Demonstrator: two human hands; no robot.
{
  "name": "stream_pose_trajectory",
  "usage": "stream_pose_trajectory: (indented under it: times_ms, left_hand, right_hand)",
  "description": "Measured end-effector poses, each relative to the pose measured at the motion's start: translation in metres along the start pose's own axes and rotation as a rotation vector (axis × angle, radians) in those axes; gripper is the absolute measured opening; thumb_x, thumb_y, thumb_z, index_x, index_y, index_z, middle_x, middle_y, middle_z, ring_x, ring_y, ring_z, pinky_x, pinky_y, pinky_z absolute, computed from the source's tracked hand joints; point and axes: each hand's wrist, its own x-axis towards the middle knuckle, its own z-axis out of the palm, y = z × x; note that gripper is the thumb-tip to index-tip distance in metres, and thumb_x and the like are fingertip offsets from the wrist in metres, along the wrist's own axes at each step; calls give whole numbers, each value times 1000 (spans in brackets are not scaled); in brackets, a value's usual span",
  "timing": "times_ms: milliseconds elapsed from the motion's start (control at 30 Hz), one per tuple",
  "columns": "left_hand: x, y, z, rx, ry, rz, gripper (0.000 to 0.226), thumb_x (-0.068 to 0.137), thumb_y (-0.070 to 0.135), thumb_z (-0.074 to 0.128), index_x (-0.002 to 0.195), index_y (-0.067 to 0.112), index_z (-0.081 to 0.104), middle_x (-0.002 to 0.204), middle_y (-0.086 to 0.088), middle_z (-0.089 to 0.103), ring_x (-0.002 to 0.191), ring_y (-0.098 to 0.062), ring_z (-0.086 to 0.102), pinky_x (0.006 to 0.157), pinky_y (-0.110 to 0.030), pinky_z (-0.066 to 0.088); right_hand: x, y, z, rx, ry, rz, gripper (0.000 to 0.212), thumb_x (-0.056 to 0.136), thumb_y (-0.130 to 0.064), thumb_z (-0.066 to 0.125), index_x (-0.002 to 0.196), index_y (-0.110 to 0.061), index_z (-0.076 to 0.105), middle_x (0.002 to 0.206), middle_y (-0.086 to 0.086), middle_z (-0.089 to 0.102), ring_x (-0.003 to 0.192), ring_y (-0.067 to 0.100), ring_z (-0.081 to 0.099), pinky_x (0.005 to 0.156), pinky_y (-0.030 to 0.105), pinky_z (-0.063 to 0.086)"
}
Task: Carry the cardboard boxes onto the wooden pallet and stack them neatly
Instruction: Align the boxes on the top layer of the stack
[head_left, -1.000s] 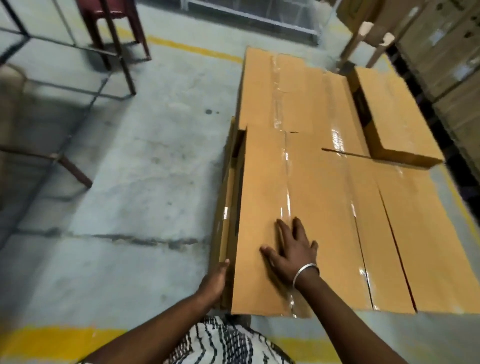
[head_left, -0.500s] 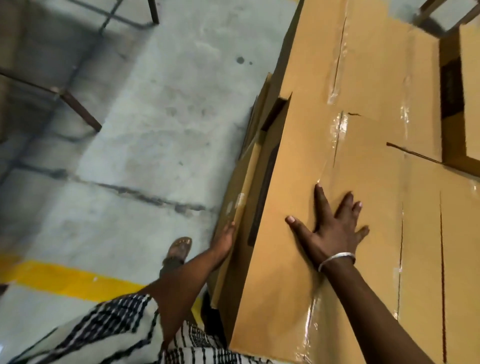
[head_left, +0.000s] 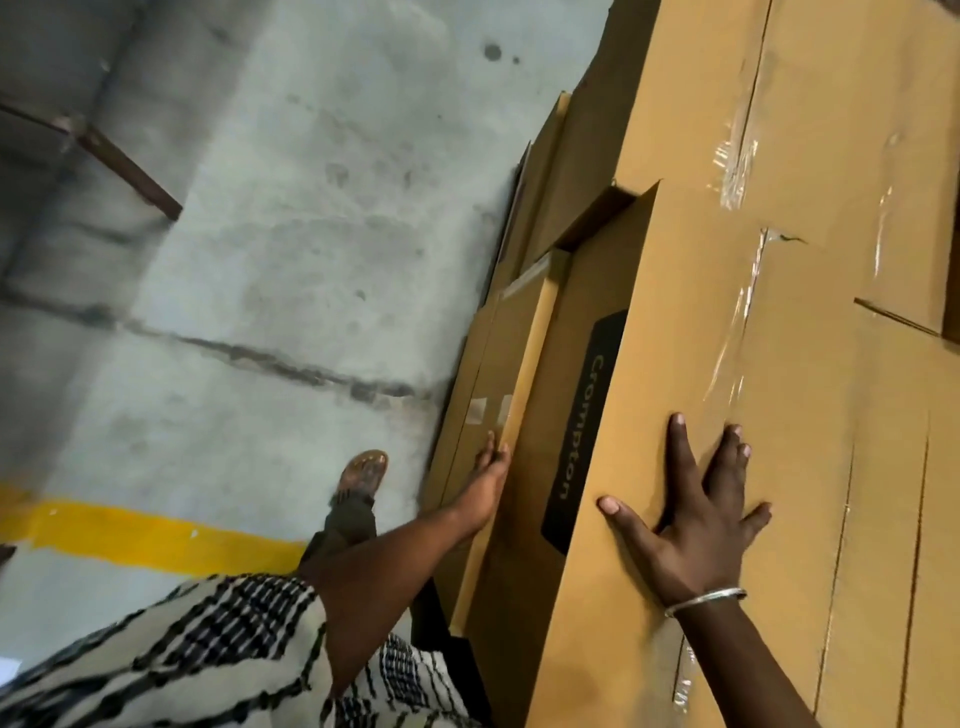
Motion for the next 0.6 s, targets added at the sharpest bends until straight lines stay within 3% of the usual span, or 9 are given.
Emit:
stream_pose_trajectory:
  times_ms: [100, 233, 333, 433, 567, 600]
  left_hand:
    - [3, 5, -5, 39, -17, -40, 59, 100, 58, 17, 153, 41, -5, 164, 7, -3, 151, -21, 1, 120, -49, 6]
    - [0, 18, -14, 85, -79, -125, 70, 98, 60, 33, 152, 43, -7, 165, -1, 5, 150, -30, 8, 119, -57, 10]
    - [-20, 42, -9, 168, -53, -181, 69, 99, 57, 35, 156, 26, 10, 162, -7, 19, 148, -30, 20, 118, -49, 17]
    - [-45, 51, -7, 294, -103, -171, 73, 94, 67, 33, 152, 24, 27, 158, -8, 29, 145, -29, 28, 116, -49, 21]
    - [-66, 55, -10, 277, -136, -91, 107, 68, 87, 47, 152, 24, 28, 158, -8, 30, 144, -28, 31, 118, -51, 22]
    - [-78, 66, -9, 303, -132, -60, 104, 72, 83, 49, 154, 23, 25, 159, -8, 29, 144, -29, 30, 118, -51, 22]
  right_hand:
    - [0, -4, 2, -23, -7, 3, 109, 56, -102, 21, 150, -52, -6, 164, 2, -15, 151, 27, -12, 111, 71, -1]
    - [-3, -11, 4, -90, -22, 5, 107, 61, -99, 16, 151, -48, -11, 163, 5, -16, 151, 30, -11, 111, 70, 1]
    - [-14, -20, 5, -105, -5, 16, 96, 71, -92, 11, 152, -44, -12, 164, 5, -16, 151, 30, -6, 113, 67, 5]
    - [-35, -33, 11, -66, -9, 60, 82, 80, -82, 4, 150, -45, -17, 162, -1, -23, 151, 24, -11, 117, 63, 5]
    - [-62, -47, 20, -40, -43, 101, 76, 84, -76, 4, 148, -45, -22, 158, -6, -33, 149, 17, -19, 118, 60, 3]
    - [-68, -50, 21, -31, -50, 117, 76, 84, -75, 4, 149, -45, -21, 158, -6, -32, 150, 17, -18, 117, 59, 3]
